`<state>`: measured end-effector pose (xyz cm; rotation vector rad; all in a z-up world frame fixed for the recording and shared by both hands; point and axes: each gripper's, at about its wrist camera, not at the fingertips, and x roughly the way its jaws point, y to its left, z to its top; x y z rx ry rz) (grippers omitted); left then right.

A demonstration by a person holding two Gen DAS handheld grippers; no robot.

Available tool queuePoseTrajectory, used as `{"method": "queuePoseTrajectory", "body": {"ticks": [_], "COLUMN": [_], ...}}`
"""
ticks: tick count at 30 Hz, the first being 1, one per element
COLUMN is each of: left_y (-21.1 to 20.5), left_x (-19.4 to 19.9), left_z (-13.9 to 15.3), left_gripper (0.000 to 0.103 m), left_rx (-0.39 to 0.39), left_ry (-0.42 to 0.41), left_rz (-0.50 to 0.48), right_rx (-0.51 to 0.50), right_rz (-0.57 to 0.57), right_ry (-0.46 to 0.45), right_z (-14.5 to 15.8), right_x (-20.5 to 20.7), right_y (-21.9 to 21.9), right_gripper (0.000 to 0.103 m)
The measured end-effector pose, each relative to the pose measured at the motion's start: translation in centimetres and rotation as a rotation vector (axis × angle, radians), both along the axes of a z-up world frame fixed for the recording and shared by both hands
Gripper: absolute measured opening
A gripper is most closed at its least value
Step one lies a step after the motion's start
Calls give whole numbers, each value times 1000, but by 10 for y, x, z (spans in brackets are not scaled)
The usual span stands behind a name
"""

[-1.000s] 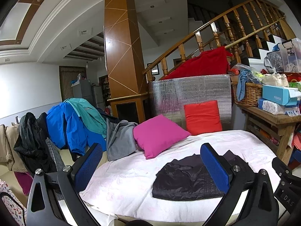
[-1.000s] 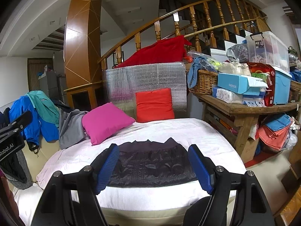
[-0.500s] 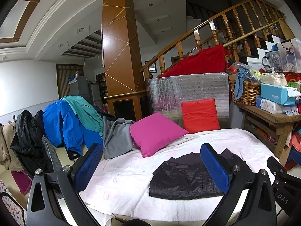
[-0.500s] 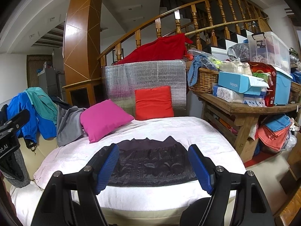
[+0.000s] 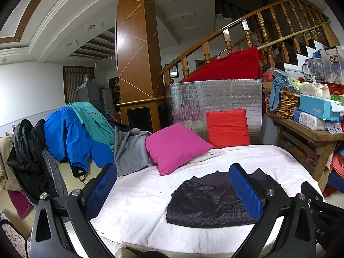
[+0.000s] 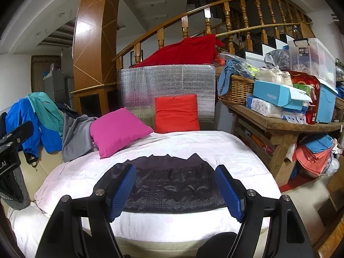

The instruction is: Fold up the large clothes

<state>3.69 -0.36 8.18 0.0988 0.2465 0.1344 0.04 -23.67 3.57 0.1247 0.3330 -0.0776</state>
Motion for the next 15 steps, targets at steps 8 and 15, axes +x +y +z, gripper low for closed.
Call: {"method": "queuePoseTrajectory", "body": {"ticks": [8, 15], "left_y": [-3, -5], "left_x": [27, 64], "left_z": [-8, -17], "left_gripper": [103, 103], "left_rx": [-13, -52], "left_ry": [37, 71], "left_rz": [0, -79], "right_rx": [3, 29], "right_rz": [0, -19], "right_ry": [35, 43], "right_z": [-8, -12], "right_x": [25, 56], "right_y": [-6, -31], "right_gripper": [79, 79]}}
